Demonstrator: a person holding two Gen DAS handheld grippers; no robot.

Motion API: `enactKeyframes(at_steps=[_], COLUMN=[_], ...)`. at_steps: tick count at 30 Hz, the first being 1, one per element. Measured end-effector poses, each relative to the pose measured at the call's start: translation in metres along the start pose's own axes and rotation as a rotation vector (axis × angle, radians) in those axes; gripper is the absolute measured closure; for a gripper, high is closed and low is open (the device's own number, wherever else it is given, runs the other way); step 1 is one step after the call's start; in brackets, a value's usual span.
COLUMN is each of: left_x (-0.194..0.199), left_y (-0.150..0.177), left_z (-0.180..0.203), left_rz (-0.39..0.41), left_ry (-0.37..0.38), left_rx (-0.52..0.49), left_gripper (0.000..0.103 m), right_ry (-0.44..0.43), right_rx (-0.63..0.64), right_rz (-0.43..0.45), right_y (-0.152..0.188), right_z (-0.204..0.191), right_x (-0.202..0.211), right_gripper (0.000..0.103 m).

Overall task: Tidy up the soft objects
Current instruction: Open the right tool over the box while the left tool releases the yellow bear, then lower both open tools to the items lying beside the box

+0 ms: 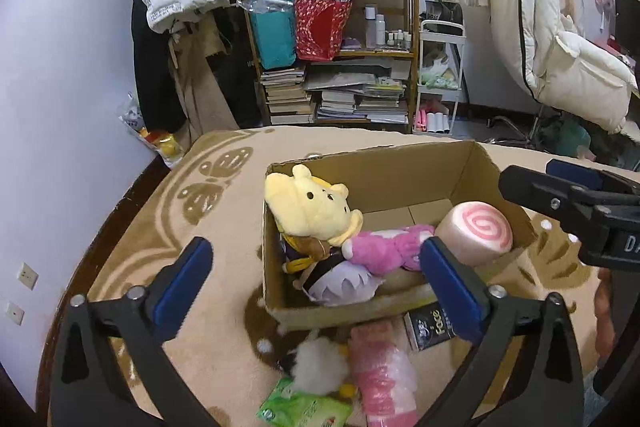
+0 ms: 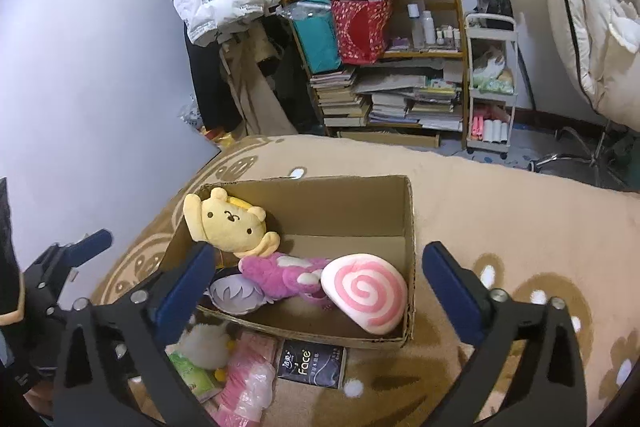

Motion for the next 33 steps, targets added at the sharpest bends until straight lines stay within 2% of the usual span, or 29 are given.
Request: enactKeyframes(at_steps=[5, 8, 11, 14, 24, 28, 33], left_x=[0.007, 0.01, 0.012, 0.014, 0.008, -0.005, -0.015], left_y=[0.01, 0.018, 0.027, 0.04, 0.058, 0.066, 0.071], left_z=[-0.001, -0.003, -0.005, -0.009, -0.016, -0.017, -0.016], left_rz=[-0.026, -0.039, -0.059, -0.083, -0.117, -0.172, -0.209], left_ry=[0.031, 0.016, 0.012, 0.03, 0.009, -0.005, 0.005], left_rx=[0.018, 0.029, 0.036, 0.056, 0.076, 0.078, 0.087], left_gripper=[0.0, 0.0, 0.0, 0.0, 0.0, 0.0, 0.0], right_ry=[-0.01, -0.022, -0.087, -0.113, -0.103, -0.086, -0.075], right_rx=[-0.014, -0.027, -0.067, -0.076, -0.085, -0.061, -0.012], right_rz=[-0.017, -0.022, -0.028, -0.037, -0.113, -0.154, -0.176], right_y=[0.01, 0.016, 0.022, 0.028, 0.06, 0.07, 0.08], right_z=[-0.002, -0.003, -0.004, -0.006, -0.005, -0.005, -0.008], right_x=[0.005, 0.009, 0.014, 0.015, -0.003, -0.014, -0.023], right_gripper=[0.0, 0.0, 0.0, 0.0, 0.0, 0.015, 0.016])
Point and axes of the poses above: each gripper's, at about its wrist camera, not at the fingertips, and x roughly against the way its jaws point, z to its right, y to its underside, the point moved 7 cm from there along -x, roughly the way its jaws point, and after that the axes turned 11 degrees about -z, right-handed, at the moved point
